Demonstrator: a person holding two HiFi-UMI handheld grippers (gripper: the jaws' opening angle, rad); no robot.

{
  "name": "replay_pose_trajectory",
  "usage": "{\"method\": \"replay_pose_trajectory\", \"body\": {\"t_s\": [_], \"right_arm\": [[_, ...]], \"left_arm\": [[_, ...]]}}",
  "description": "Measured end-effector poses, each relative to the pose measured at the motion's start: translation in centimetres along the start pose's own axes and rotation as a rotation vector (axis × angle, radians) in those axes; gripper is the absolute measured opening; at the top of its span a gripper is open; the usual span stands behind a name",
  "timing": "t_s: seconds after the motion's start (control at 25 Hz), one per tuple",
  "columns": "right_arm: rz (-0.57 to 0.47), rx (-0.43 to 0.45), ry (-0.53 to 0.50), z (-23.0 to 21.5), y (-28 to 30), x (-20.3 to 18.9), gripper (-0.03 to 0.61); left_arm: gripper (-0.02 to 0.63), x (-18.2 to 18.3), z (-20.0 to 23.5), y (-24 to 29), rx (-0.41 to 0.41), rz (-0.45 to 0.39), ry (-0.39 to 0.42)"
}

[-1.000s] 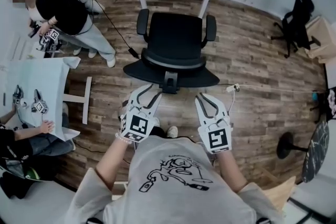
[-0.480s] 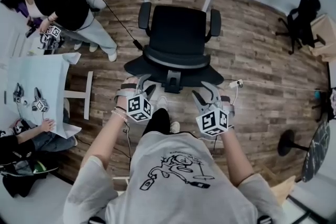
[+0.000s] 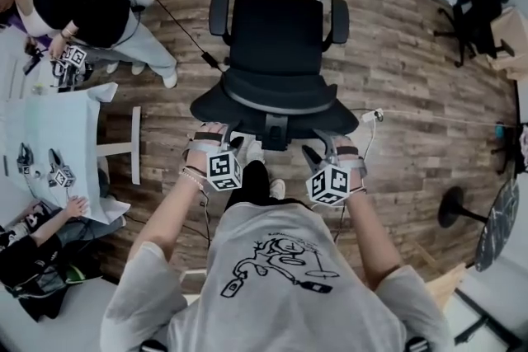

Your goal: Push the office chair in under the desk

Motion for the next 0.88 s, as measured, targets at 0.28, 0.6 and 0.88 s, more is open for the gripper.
{"method": "replay_pose_trajectory", "body": {"t_s": [0.28,0.6,0.88], "right_arm": [[0.049,0.028,-0.058,0.0,1.9,-1.2,0.106],[0.059,0.047,-0.077,-1.7,3.1,-0.6,0.101],[0.091,0.035,-0.077,-4.3,4.6,0.2,0.101]], "left_arm": [[0.119,0.0,0.7,1.4,-0.019,-0.003,0.078],[0.109,-0.7,2.2,2.8,-0.033,0.035,0.073],[0.11,-1.3,4.6,5.0,-0.035,0.058,0.047]]}}
Point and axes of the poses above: the fingertips, and each gripper's own axes: y forward along the fingers, z to its left, x out of its top, the point moved 10 cm from there along -y, backward along the fingers, and after that the axes turned 13 degrees about x, right-handed, at the moved point
